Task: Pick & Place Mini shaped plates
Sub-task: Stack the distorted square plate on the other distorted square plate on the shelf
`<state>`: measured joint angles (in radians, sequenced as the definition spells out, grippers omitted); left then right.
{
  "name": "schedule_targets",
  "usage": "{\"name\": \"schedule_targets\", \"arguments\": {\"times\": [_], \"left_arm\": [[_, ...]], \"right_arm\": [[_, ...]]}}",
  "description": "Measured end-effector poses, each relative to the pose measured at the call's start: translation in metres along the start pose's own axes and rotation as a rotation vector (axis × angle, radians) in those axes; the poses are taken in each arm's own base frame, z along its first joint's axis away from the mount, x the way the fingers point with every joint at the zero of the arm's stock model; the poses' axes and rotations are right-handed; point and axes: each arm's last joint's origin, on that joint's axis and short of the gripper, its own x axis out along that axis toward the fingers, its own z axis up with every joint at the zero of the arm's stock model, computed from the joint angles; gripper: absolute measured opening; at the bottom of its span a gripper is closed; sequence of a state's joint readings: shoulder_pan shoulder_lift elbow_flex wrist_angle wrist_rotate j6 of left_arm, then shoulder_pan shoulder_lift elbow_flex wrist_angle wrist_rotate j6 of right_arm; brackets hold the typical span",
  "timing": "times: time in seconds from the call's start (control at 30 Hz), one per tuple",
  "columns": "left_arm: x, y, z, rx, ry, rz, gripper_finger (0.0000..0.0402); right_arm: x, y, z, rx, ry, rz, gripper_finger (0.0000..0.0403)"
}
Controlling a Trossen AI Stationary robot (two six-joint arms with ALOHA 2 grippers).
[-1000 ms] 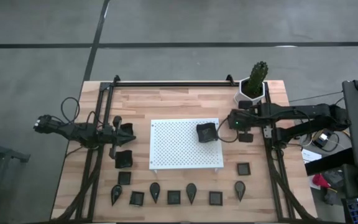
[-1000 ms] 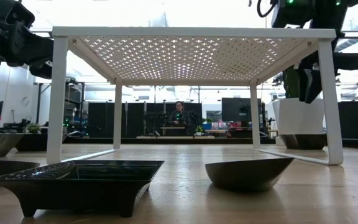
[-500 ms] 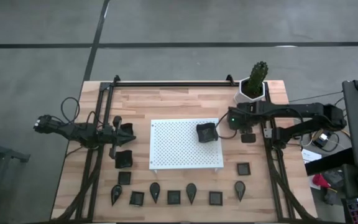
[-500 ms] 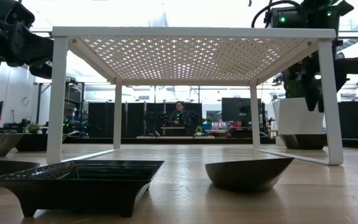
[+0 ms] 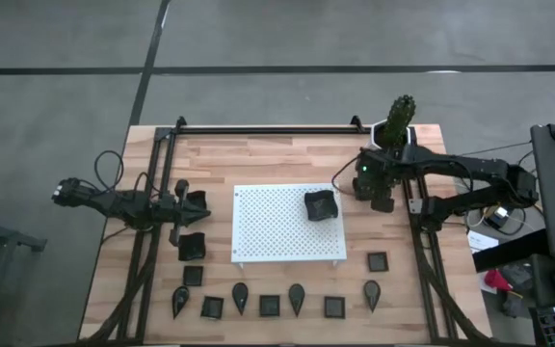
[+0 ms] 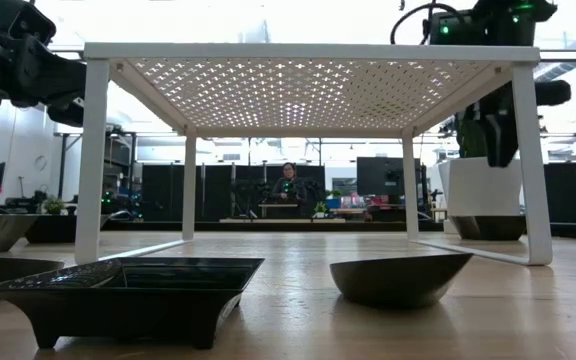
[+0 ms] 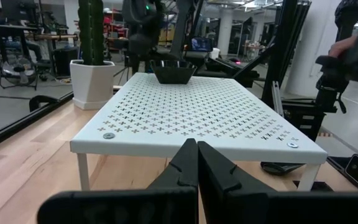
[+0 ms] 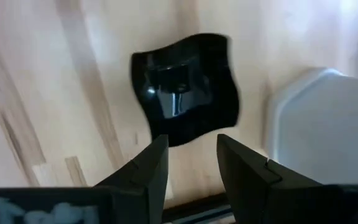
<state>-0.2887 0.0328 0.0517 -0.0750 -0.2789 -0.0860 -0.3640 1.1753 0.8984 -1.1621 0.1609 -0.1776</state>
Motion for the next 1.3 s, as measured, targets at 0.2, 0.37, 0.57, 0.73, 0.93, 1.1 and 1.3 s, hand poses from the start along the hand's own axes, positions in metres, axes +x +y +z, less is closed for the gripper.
{"name": "schedule_targets", "arguments": {"times": [0.2, 0.37, 0.57, 0.73, 0.93, 1.1, 1.3], "left_arm": [[0.000, 0.000, 0.000, 0.000, 0.000, 0.000, 0.0000], [0.000, 0.000, 0.000, 0.000, 0.000, 0.000, 0.0000], [0.000, 0.000, 0.000, 0.000, 0.000, 0.000, 0.0000], [0.000, 0.000, 0.000, 0.000, 0.000, 0.000, 0.0000], [0.000, 0.000, 0.000, 0.000, 0.000, 0.000, 0.0000], [0.000, 0.000, 0.000, 0.000, 0.000, 0.000, 0.0000], [0.000, 0.000, 0.000, 0.000, 0.000, 0.000, 0.0000]], "right_arm": [[-0.024, -0.012, 0.007, 0.430, -0.090, 0.070, 0.0116], [-0.025, -0.009, 0.006, 0.875, -0.052, 0.207, 0.0108], [-0.001, 0.005, -0.010, 1.040, 0.065, 0.176, 0.0099], [0.018, 0.005, -0.016, 1.133, 0.091, 0.116, 0.0099], [0.032, -0.001, -0.025, 1.238, 0.104, 0.029, 0.0105], [0.045, -0.009, -0.026, 1.271, 0.054, 0.044, 0.0097], [0.058, -0.015, -0.033, 1.294, 0.067, 0.046, 0.0087]]}}
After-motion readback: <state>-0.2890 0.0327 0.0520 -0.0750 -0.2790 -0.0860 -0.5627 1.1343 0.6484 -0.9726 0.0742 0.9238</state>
